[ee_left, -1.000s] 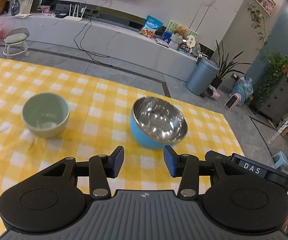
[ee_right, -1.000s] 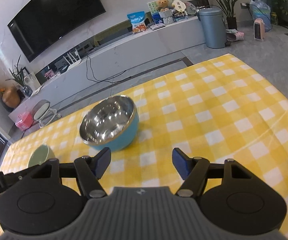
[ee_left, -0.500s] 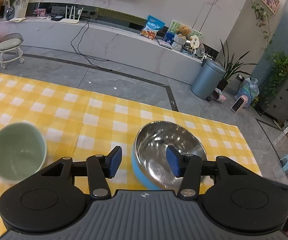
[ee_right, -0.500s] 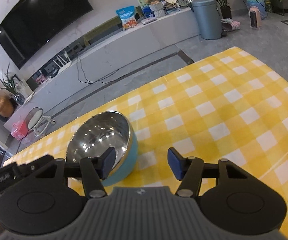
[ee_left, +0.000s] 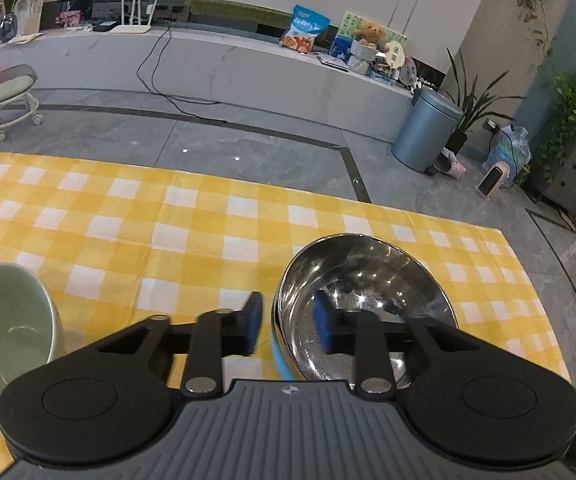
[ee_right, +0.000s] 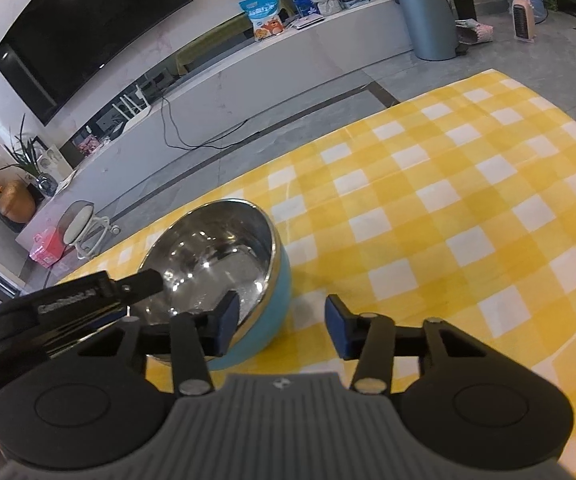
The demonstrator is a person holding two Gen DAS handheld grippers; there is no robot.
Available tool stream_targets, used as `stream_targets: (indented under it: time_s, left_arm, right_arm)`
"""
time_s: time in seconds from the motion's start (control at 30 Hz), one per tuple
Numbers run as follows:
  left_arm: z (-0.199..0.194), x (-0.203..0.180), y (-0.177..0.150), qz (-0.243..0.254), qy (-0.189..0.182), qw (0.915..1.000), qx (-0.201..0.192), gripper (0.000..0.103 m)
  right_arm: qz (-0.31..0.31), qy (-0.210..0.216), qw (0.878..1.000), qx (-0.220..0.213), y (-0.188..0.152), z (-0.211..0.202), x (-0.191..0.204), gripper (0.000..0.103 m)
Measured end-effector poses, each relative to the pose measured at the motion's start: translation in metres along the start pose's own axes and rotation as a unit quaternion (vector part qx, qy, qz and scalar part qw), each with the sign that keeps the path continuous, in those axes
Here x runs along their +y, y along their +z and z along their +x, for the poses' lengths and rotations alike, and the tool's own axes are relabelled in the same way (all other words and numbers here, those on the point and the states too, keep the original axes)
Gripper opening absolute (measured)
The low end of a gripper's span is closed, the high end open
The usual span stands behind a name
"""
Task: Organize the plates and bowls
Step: 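Close the left tool on the blue bowl rim, then lift the blue bowl with the left tool and lower it into the orange bowl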
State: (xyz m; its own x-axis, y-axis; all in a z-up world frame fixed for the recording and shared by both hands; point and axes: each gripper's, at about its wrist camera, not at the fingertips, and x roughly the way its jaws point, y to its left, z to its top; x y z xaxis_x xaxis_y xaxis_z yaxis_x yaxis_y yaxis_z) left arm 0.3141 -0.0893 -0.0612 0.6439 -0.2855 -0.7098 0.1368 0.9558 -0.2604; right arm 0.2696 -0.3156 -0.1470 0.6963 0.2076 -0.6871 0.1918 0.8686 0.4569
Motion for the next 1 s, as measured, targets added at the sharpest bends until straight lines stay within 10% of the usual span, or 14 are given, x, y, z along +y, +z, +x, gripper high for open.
stream_targets:
  time_s: [0.3,1.0]
  left_arm:
    - [-0.013,-0.012,-0.004,0.026,0.016,0.9995,0.001,0.006]
    - [-0.101,-0.023,-0.03,0.001,0.045,0.9981,0.043,0.007]
  right_arm:
    - [0.012,0.002,1.0,0.017,-0.004,0.001,0.0,0.015]
    - [0.025,0.034,0.997,0.067,-0.028,-0.076,0.006,0.011]
